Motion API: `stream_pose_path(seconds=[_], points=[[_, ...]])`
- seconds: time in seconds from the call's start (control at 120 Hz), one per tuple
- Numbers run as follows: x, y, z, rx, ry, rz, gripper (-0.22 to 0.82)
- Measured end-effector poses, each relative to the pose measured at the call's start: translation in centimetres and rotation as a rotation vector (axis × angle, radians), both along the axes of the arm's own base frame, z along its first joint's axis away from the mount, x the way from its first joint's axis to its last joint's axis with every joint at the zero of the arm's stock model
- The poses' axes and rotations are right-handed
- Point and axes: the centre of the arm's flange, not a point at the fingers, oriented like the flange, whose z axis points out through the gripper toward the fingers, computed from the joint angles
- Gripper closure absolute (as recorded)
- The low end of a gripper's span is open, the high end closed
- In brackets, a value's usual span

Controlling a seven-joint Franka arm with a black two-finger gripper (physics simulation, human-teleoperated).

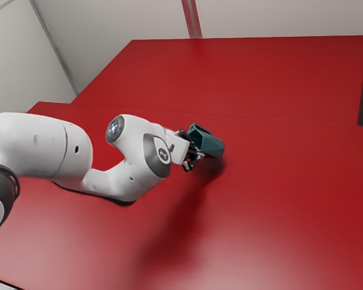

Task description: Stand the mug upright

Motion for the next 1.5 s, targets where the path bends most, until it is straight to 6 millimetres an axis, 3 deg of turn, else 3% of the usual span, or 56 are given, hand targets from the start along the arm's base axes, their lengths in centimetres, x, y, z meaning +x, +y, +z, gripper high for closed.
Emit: stream_pose_path(seconds=[0.142,0.342,0.417,0.508,0.633,0.842,0.933,1.083,1.3,1.5], points=[[3.3,0.6,3.7,0.022,-0.031,-0.115,0.79],[8.0,5.5,10.8,0.087,0.012,-0.282,0.79],[8.5,7.0,12.9,0.135,0.086,-0.347,0.79],[7.2,7.2,14.0,0.196,0.229,-0.386,0.79],[3.9,7.3,13.3,0.222,0.42,-0.321,0.79],[-1.4,7.5,9.9,0.208,0.604,-0.113,0.79],[-2.1,8.3,9.8,0.193,0.624,-0.011,0.79],[-2.7,11.7,9.0,0.155,0.656,0.173,0.79],[-6.3,11.2,8.0,0.125,0.657,0.281,0.79],[-6.8,14.5,7.3,0.079,0.651,0.439,0.79]])
